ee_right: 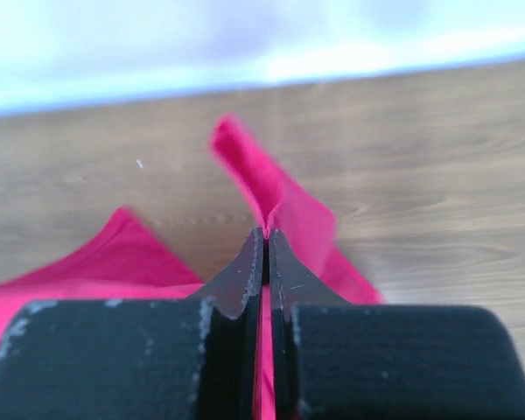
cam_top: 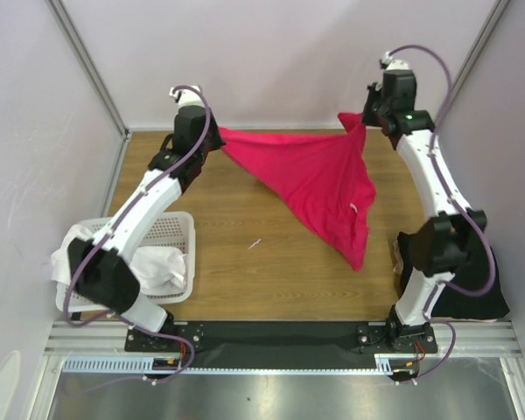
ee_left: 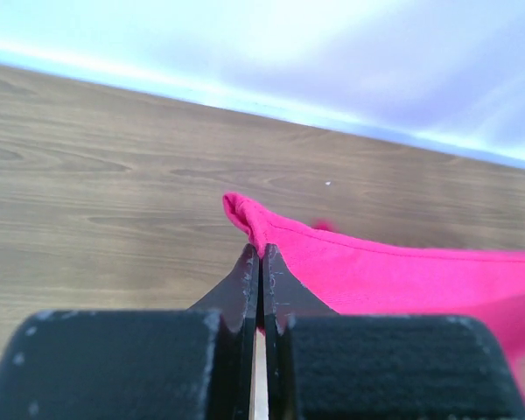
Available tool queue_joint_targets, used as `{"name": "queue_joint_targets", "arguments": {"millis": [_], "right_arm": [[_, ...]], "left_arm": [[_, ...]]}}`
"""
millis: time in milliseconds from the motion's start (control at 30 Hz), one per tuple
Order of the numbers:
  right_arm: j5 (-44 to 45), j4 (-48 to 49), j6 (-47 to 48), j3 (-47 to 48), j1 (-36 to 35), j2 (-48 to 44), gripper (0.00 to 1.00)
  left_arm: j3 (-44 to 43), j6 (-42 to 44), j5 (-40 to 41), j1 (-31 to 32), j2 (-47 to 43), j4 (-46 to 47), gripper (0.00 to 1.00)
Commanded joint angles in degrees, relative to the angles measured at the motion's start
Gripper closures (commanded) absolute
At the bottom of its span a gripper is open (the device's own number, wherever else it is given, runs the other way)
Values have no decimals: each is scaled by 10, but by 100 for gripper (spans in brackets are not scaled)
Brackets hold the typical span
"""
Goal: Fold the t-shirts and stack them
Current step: Flatten the tshirt out
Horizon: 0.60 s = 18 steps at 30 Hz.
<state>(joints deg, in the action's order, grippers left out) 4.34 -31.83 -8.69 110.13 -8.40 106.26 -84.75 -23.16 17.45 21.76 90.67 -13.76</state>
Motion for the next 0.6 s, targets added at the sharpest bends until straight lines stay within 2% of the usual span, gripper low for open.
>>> {"name": "queue_joint_targets", "arguments": {"millis": [0,133,300,567], "right_arm": [[39,41,18,-31,0,-87,100],[50,58,24,-73,0,-182,100],[49,29,36,-80,-7,-260,100],[132,13,85,-77,-82,-414,100]], "left_arm": [[43,22,44,21,-82,14,100],[75,35,69,57,-174,1,100],[70,19,115,86,-249,-57,100],[54,-2,134,120,-369,-126,100]]}}
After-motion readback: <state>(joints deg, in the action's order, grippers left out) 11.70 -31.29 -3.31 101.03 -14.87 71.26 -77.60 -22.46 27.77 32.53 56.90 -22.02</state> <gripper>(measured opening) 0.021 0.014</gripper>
